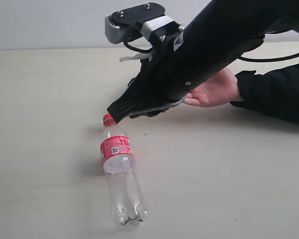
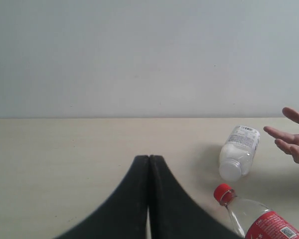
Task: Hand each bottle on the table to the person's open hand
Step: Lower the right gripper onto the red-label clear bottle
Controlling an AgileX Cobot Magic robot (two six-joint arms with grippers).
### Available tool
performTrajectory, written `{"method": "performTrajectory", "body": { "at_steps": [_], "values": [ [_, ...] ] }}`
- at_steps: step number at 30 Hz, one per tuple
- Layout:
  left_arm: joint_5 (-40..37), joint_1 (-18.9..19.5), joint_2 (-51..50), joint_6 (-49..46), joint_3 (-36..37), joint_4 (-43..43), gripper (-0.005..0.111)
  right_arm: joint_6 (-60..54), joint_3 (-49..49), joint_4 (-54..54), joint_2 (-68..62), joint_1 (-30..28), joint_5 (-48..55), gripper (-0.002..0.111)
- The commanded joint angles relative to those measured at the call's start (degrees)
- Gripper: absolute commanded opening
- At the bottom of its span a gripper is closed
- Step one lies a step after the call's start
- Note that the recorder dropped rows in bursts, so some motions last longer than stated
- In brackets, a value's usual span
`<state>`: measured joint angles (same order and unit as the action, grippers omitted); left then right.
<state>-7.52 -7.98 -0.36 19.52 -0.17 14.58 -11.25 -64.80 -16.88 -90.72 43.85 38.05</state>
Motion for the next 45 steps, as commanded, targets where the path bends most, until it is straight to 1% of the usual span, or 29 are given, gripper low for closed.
{"method": "performTrajectory", "body": {
  "at_steps": [1,4,5,8,10,13,19,24,26,35,45],
  "values": [
    [0.2,0.0,0.4,-0.1,0.2,0.0,0.0,12.0,-2.2,11.4,-3.1,3.3,0.7,0.025],
    [0.2,0.0,0.4,-0.1,0.2,0.0,0.0,12.9,-3.8,11.4,-5.8,4.5,2.8,0.039],
    [0.2,0.0,0.4,-0.1,0.2,0.0,0.0,13.4,-4.3,11.4,-6.9,4.8,3.1,0.048],
    [0.2,0.0,0.4,-0.1,0.2,0.0,0.0,16.1,-5.6,10.6,-9.3,5.1,3.1,0.067],
    [0.2,0.0,0.4,-0.1,0.2,0.0,0.0,16.1,-6.3,9.3,-10.6,5.1,3.1,0.073],
    [0.2,0.0,0.4,-0.1,0.2,0.0,0.0,17.3,-7.5,6.2,-12.7,5.1,2.8,0.074],
    [0.2,0.0,0.4,-0.1,0.2,0.0,0.0,20.6,-9.6,6.5,-16.8,5.1,4.4,0.075],
    [0.2,0.0,0.4,-0.1,0.2,0.0,0.0,20.6,-10.0,6.3,-19.9,5.5,5.0,0.085],
    [0.2,0.0,0.4,-0.1,0.2,0.0,0.0,22.1,-10.0,7.5,-21.1,5.5,4.8,0.086],
    [0.2,0.0,0.4,-0.1,0.2,0.0,0.0,22.3,-10.1,6.6,-25.5,5.5,3.0,0.086],
    [0.2,0.0,0.4,-0.1,0.2,0.0,0.0,23.0,-10.1,6.5,-26.2,5.5,1.1,0.085]
  ]
}}
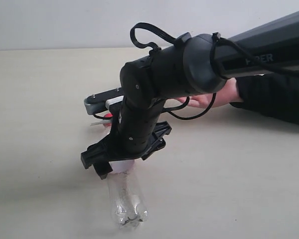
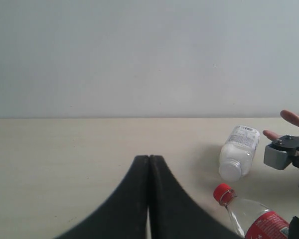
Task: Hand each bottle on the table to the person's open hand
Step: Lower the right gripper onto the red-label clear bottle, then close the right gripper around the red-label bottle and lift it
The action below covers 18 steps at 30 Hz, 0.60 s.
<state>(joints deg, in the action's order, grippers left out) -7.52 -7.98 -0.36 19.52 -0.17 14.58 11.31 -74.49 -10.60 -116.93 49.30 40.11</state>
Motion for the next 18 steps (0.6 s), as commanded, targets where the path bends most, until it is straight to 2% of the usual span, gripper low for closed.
{"method": "performTrajectory", "body": {
  "at_steps": [1,7,11,15,18],
  "values": [
    [0.2,0.0,0.4,-0.1,0.2,0.0,0.0,0.4,-0.4,0.2,0.0,0.0,-0.9,0.085],
    [0.2,0.0,0.4,-0.1,0.2,0.0,0.0,0.8,-0.4,0.1,-2.3,0.0,-0.8,0.084],
    [0.2,0.0,0.4,-0.1,0.2,0.0,0.0,0.8,-0.4,0.3,-2.5,0.0,-0.8,0.076],
    [0.2,0.0,0.4,-0.1,0.2,0.0,0.0,0.8,-0.4,0.3,-2.5,0.0,-0.8,0.056],
    [0.2,0.0,0.4,-0.1,0.2,0.0,0.0,0.8,-0.4,0.6,-2.3,0.0,-0.1,0.034]
  ]
}}
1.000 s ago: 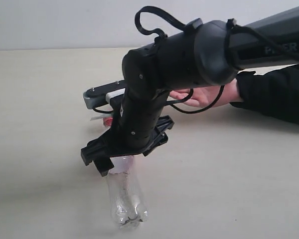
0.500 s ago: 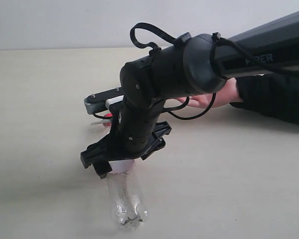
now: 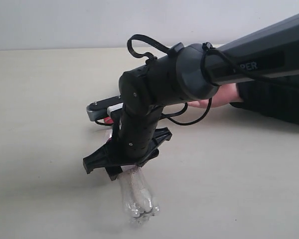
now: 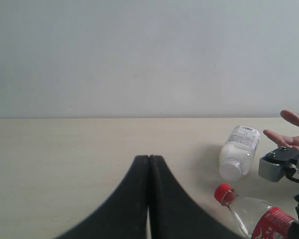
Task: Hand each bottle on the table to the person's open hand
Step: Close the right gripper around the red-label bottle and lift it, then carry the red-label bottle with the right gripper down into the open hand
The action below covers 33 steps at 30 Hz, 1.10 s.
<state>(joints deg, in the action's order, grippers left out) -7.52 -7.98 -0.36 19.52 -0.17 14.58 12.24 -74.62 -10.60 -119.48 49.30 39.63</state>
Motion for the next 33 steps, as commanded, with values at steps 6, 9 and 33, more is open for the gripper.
{"method": "performTrajectory", "body": {
  "at_steps": [6,9,33],
  "values": [
    [0.2,0.0,0.4,-0.1,0.2,0.0,0.0,-0.1,-0.3,2.7,3.5,0.0,1.5,0.0],
    [0.2,0.0,0.4,-0.1,0.2,0.0,0.0,-0.1,-0.3,4.6,6.9,0.0,3.5,0.0],
    [0.2,0.0,0.4,-0.1,0.2,0.0,0.0,7.9,18.4,26.4,62.1,-10.9,18.2,0.0]
  ]
}}
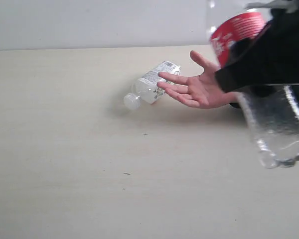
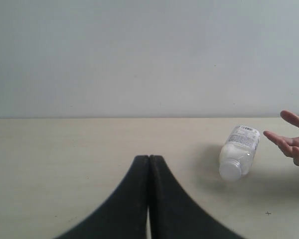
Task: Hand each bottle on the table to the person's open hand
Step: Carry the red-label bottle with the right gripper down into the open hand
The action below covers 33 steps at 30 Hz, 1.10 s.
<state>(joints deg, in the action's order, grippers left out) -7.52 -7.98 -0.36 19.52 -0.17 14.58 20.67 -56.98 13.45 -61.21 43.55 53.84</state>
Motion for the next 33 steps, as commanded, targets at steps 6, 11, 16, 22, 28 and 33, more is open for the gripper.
{"method": "performTrajectory", "body": {
  "at_steps": [6,11,16,22,28,33],
  "values": [
    [0.2,0.0,0.4,-0.1,0.2,0.0,0.0,-8.8,0.7,0.3,-1.6,-20.4,2.9,0.0],
    [0.2,0.0,0.4,-0.1,0.2,0.0,0.0,-16.3,0.7,-7.2,-8.5,-26.4,-5.1,0.0],
    [0.2,0.0,0.4,-0.1,0.2,0.0,0.0,-30.0,0.6,-22.4,-17.6,-30.3,-14.9,0.0],
    [0.2,0.0,0.4,-0.1,0.2,0.0,0.0,-37.4,-3.9,-29.3,-30.1,-31.5,-16.9,0.0],
    [0.2,0.0,0.4,-0.1,0.2,0.0,0.0,-37.5,-12.6,-30.8,-38.9,-31.5,-13.3,0.0],
    [0.2,0.0,0.4,-0.1,0.2,0.0,0.0,-37.5,-18.0,-31.5,-42.3,-31.5,-13.0,0.0]
  ]
}}
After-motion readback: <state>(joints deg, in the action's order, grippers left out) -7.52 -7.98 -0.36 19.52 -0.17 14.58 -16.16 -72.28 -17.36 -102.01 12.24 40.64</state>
